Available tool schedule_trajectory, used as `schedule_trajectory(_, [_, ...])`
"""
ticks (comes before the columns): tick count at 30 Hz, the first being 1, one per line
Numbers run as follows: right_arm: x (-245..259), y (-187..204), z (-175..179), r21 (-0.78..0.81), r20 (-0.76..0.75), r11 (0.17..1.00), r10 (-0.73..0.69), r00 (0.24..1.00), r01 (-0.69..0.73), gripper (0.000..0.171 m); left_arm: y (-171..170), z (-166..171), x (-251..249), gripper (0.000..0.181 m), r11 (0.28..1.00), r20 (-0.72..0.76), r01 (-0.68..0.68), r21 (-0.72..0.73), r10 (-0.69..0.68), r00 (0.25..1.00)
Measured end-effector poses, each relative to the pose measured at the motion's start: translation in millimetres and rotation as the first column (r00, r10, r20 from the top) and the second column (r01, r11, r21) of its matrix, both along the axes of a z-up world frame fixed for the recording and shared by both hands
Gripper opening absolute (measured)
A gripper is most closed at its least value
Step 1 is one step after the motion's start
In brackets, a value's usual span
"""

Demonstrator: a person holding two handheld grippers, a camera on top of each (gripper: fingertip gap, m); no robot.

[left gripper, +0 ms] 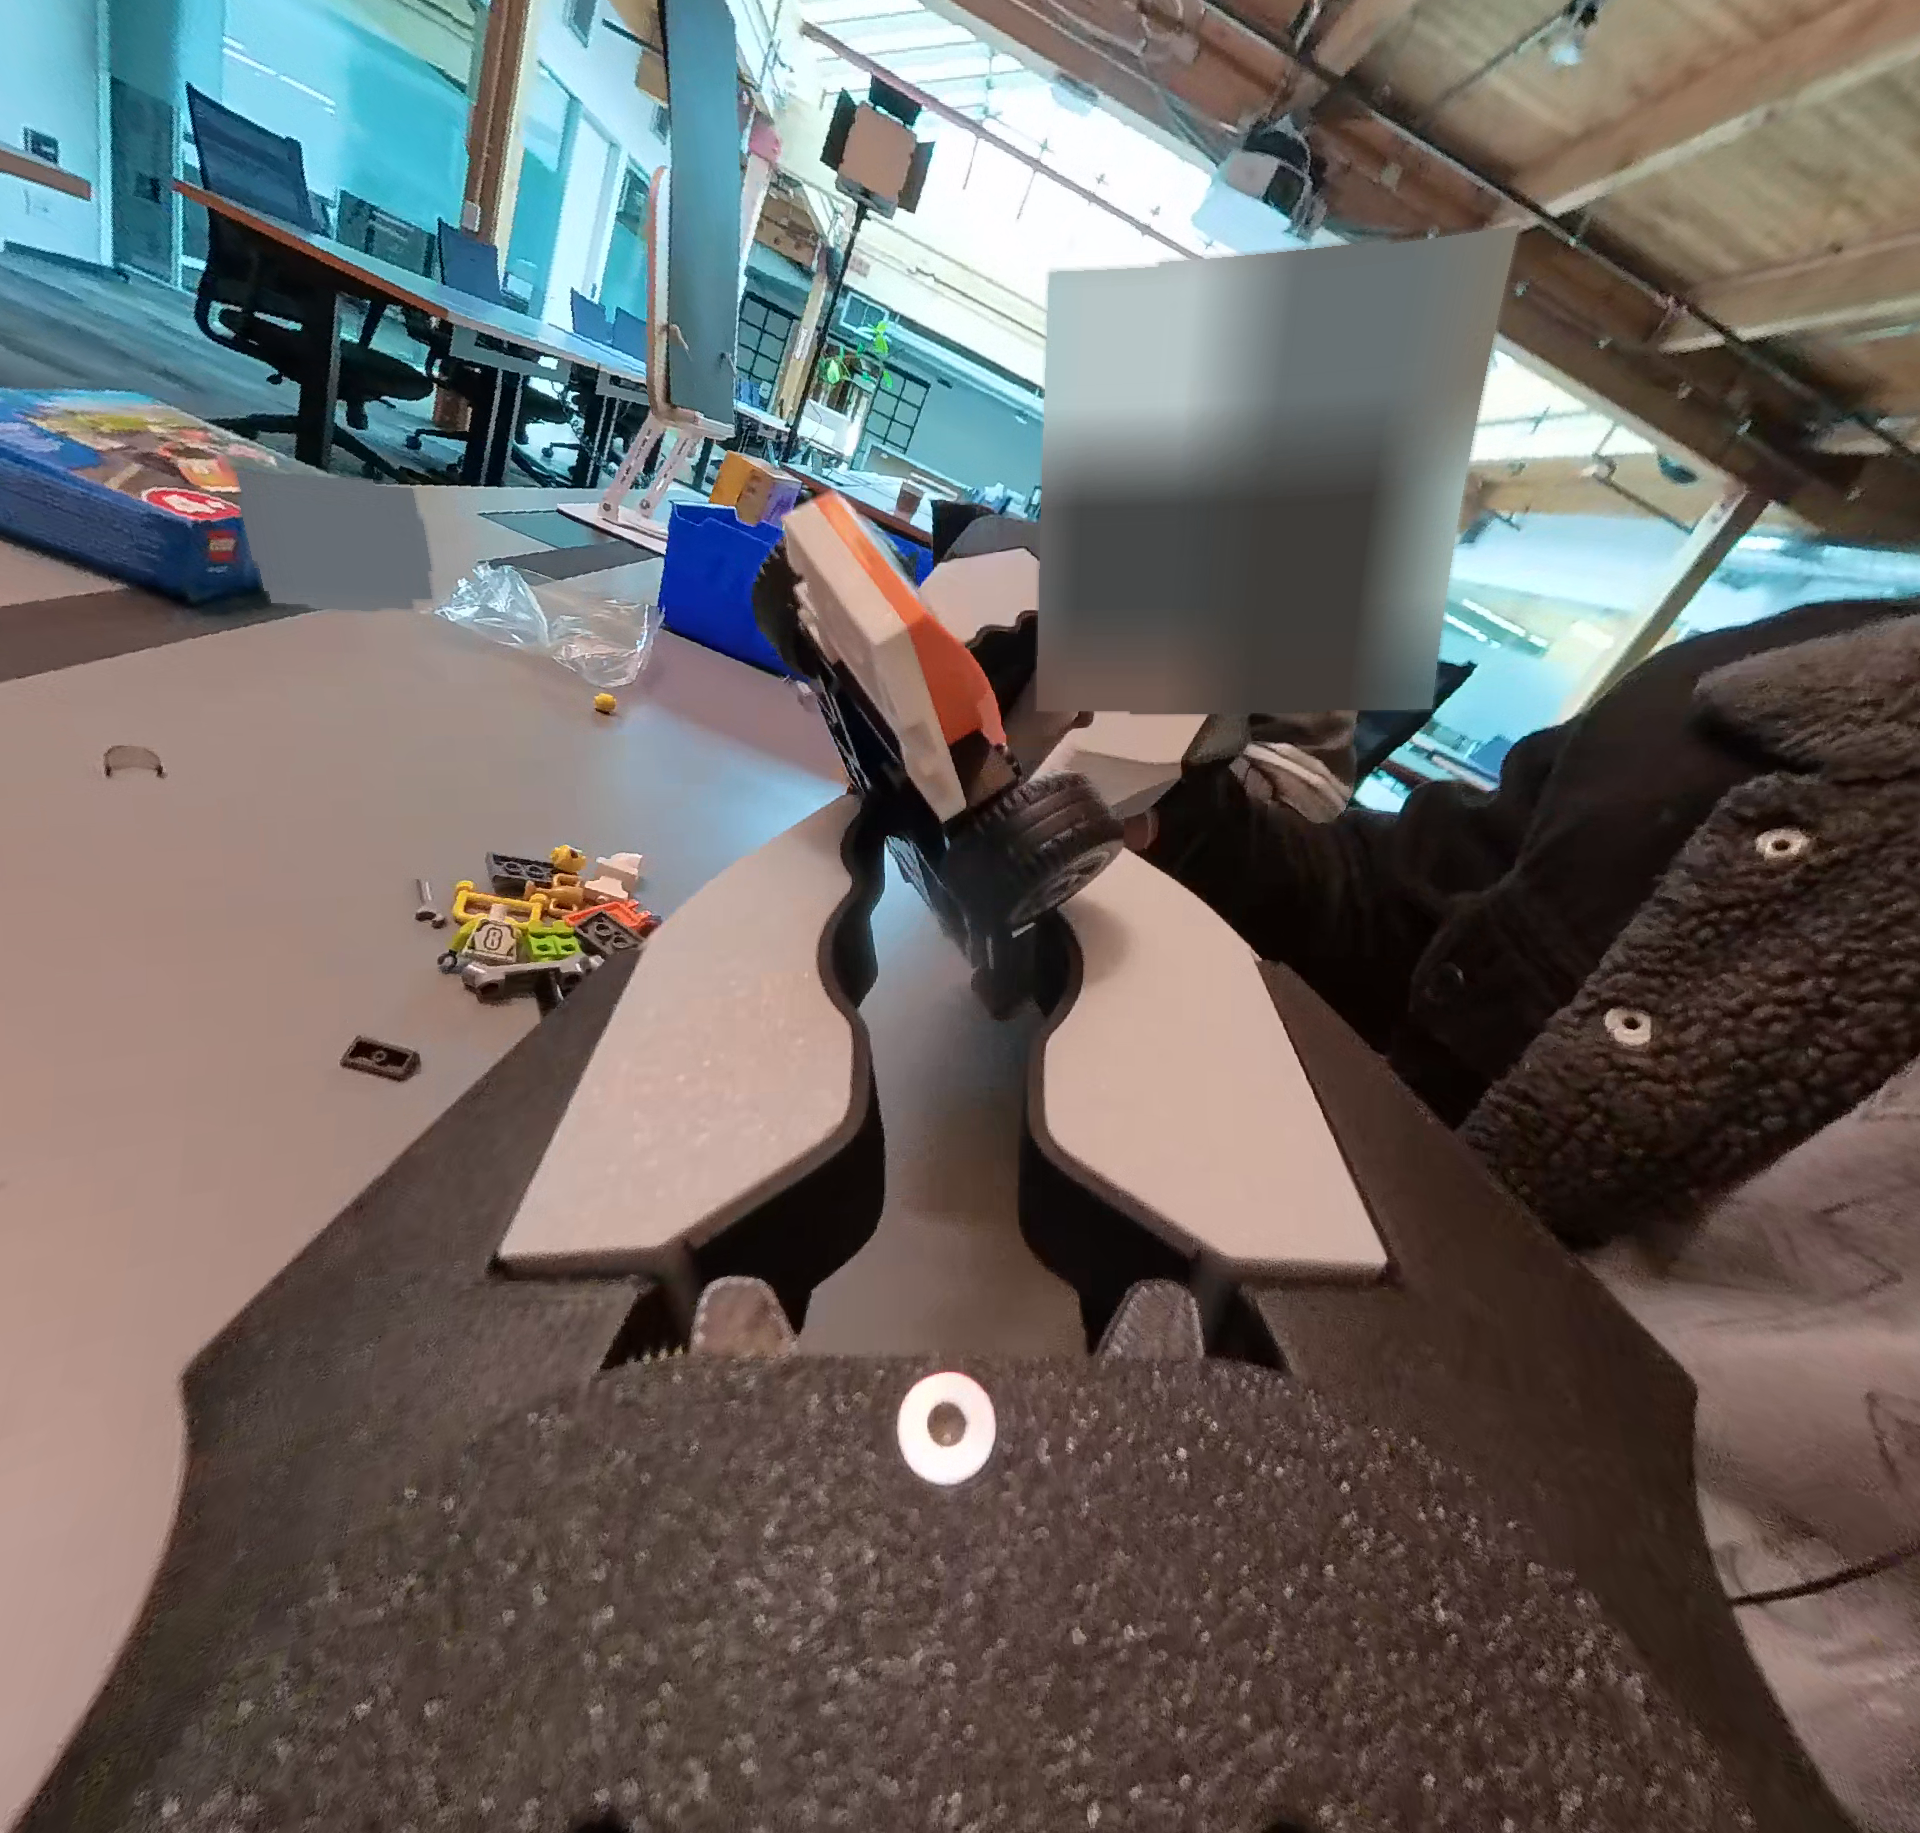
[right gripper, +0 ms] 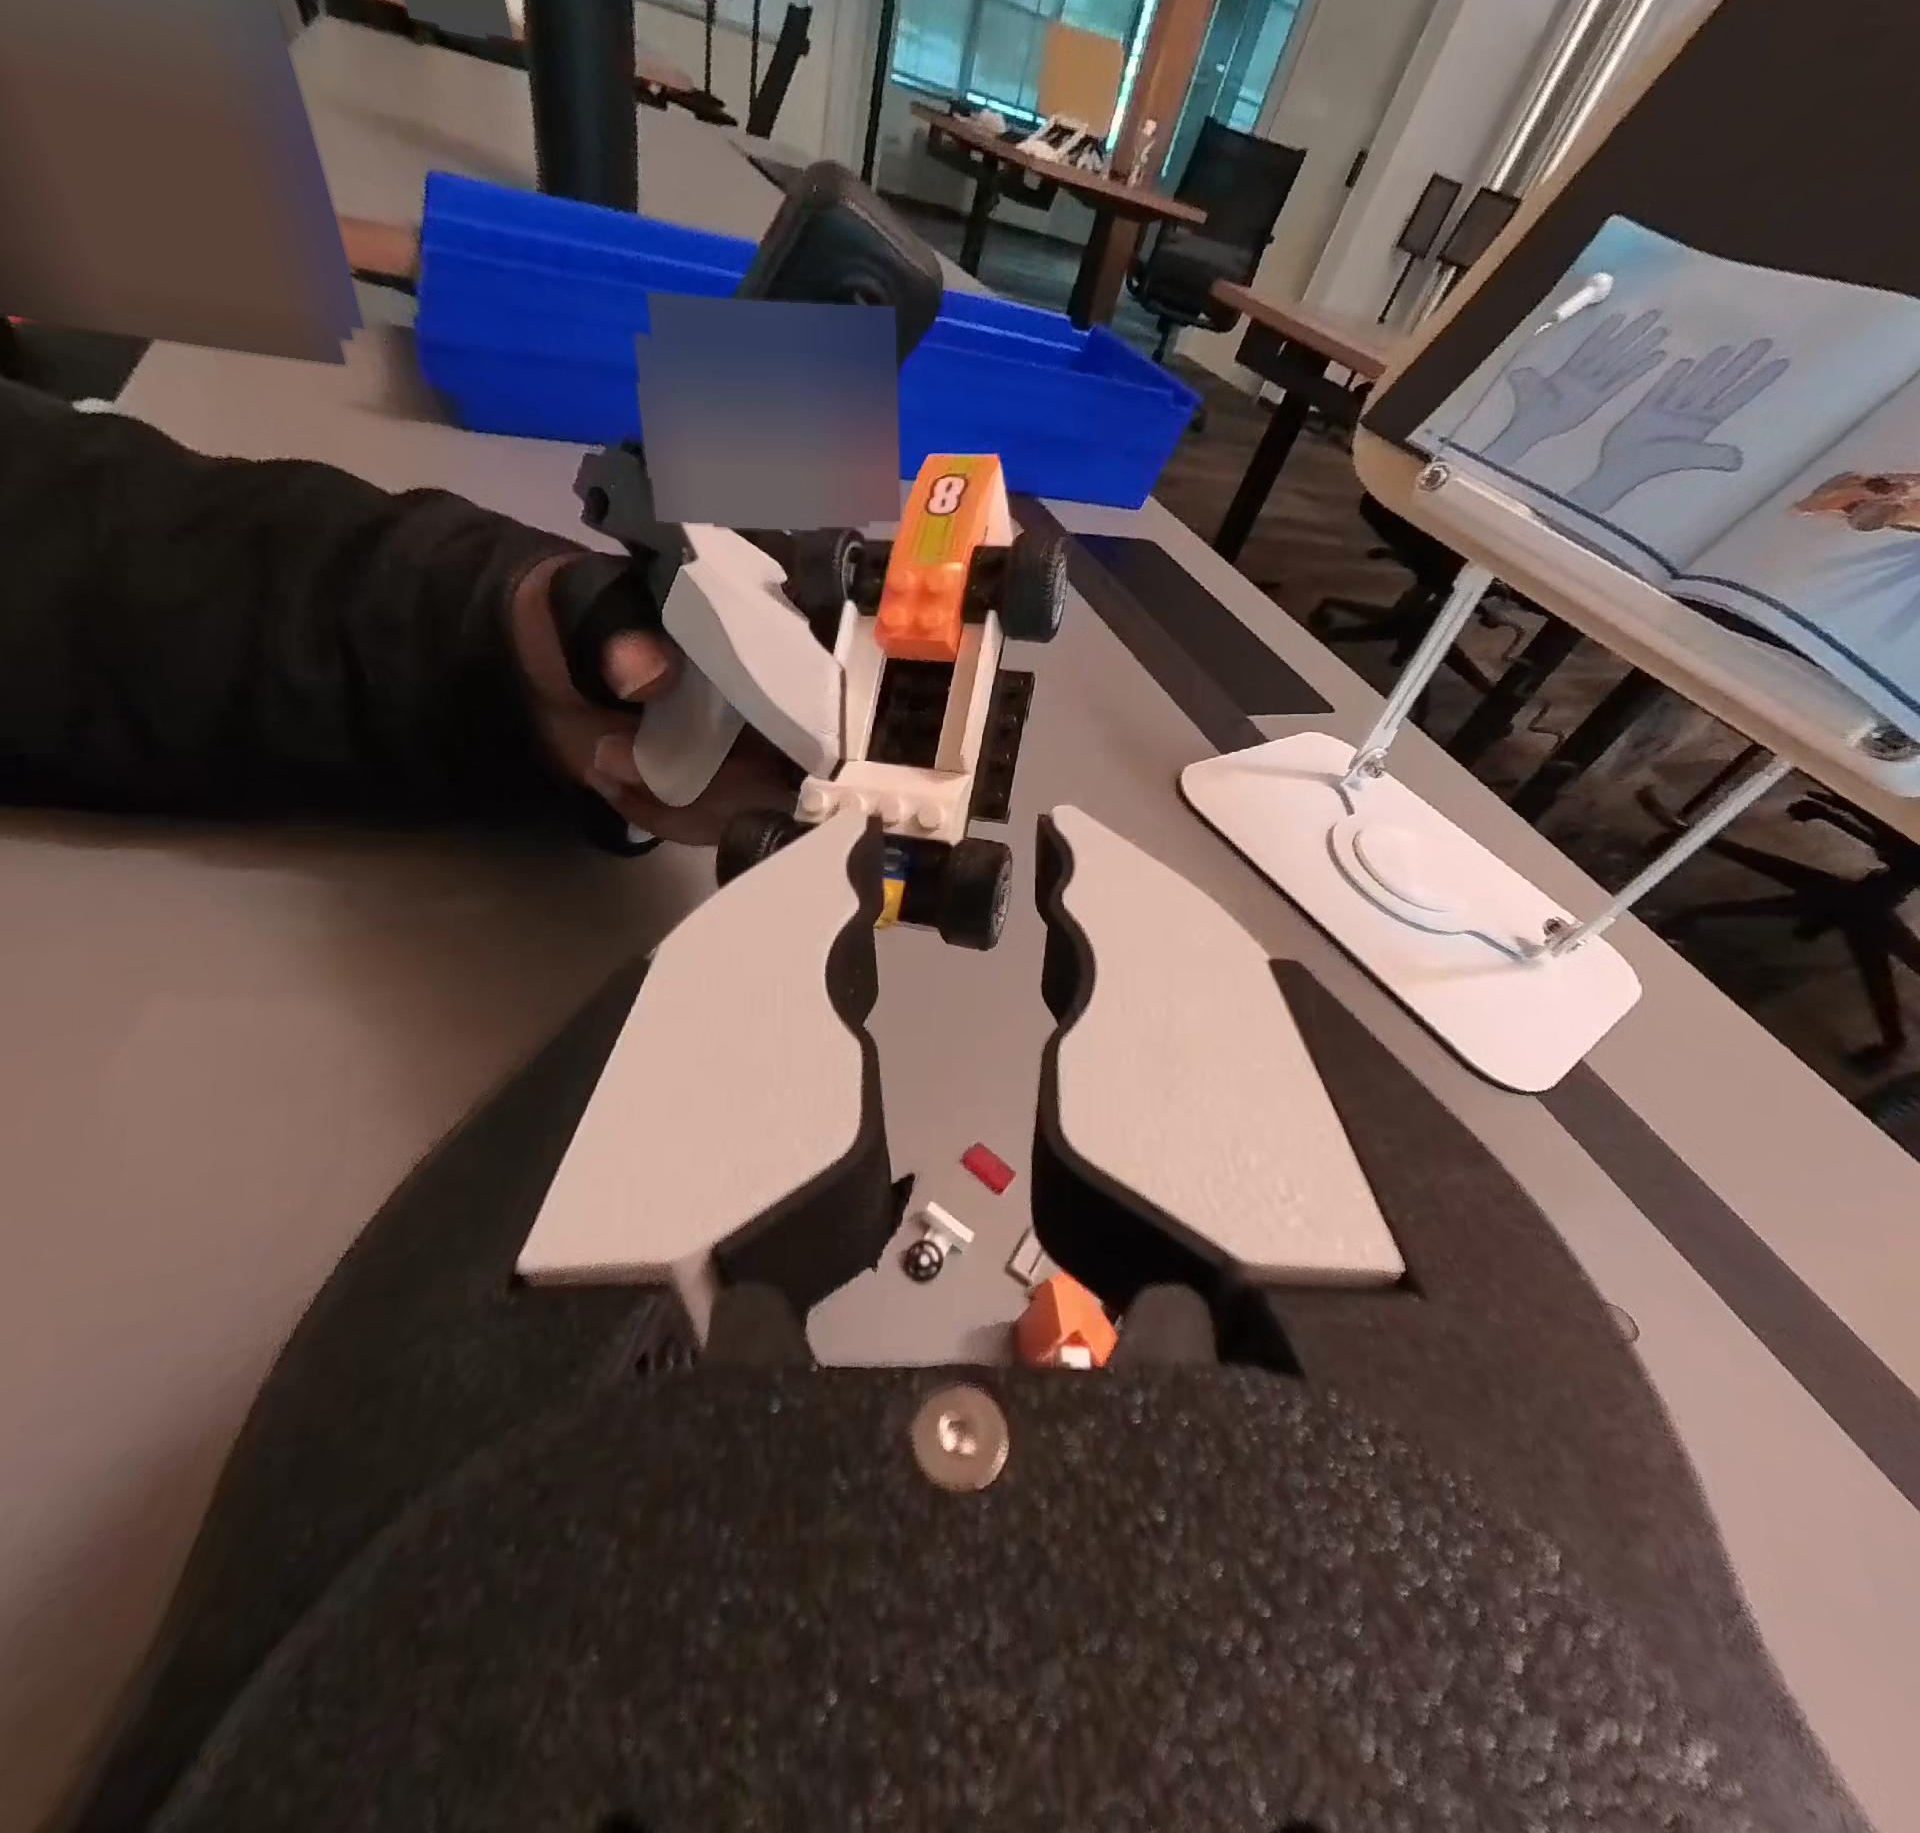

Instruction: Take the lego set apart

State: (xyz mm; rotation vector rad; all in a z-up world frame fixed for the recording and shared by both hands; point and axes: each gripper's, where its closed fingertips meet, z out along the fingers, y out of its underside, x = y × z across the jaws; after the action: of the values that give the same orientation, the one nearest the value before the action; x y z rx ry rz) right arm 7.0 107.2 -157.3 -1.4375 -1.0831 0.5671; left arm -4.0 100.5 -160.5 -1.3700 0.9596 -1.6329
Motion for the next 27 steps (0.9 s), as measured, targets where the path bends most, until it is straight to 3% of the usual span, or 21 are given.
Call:
schedule_trajectory(12, [-1, -18, -11, -0.169, -0.012, 0.972, 0.166, 0.986, -0.165, 0.020, -24, 1, -1, 0.026, 0.977, -0.033, 0.078, 0.200, -0.073, 0.997])
schedule_trajectory(27, [-3, -31, -6, -0.213, -0.058, 0.938, 0.267, 0.962, -0.273, 0.014, -33, 3, -10, 0.026, 0.958, -0.083, 0.148, 0.245, -0.132, 0.988])
